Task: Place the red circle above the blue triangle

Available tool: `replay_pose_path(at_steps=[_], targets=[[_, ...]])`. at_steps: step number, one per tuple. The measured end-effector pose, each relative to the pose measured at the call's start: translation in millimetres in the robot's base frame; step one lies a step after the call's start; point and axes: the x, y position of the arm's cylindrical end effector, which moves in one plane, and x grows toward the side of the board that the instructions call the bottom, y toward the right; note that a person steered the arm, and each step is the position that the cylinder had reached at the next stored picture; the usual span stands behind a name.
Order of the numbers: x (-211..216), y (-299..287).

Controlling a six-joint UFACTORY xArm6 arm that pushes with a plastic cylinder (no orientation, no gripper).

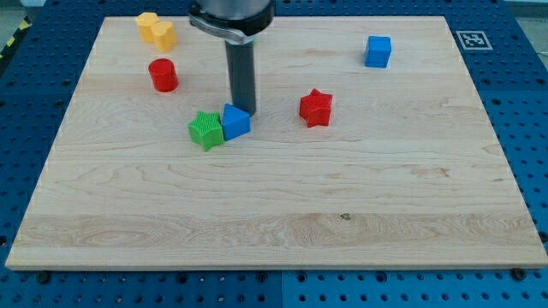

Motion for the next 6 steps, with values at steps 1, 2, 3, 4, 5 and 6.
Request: replay_pose_path(at_steps=[1,2,3,4,5,6], targets=[[-10,-60],[-24,-118],[-68,-156],[-73,-159],[-62,-121],[-55,-70]])
